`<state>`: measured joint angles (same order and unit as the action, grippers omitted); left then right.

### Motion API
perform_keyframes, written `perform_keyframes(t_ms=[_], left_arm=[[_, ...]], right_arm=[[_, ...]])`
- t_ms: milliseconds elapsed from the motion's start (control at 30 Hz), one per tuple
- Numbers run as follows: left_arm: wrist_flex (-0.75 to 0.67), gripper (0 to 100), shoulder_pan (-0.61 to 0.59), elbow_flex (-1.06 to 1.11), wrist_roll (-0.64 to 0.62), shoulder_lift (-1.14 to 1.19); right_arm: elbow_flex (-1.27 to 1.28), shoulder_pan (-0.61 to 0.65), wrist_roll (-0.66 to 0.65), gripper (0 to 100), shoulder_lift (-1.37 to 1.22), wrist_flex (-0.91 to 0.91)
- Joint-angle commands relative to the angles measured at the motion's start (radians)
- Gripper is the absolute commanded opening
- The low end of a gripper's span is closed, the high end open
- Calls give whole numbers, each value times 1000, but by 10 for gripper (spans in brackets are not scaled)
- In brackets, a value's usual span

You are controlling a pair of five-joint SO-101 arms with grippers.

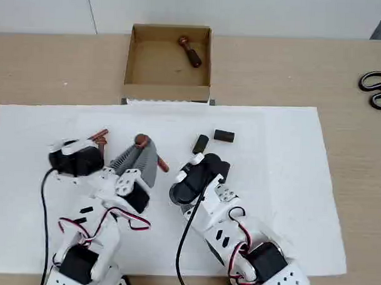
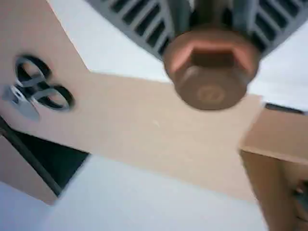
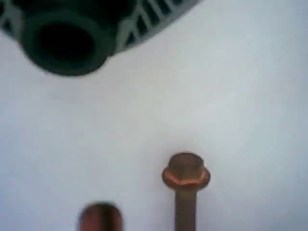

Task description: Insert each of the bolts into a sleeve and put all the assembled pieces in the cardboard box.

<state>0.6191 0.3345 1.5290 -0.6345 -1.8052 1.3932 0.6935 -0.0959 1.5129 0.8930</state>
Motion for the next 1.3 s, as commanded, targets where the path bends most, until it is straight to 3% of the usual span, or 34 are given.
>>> perform_keyframes(t_ms=[0,833,1267], left_arm=[[-83,6,51,22,-5,-14],[-87,6,155,44,-5,-11],[-11,6,183,44,-5,-11]], right_arm=[[-8,8,9,2,-1,-24],[15,7,9,2,10,-35],[14,10,2,2,2,-101]])
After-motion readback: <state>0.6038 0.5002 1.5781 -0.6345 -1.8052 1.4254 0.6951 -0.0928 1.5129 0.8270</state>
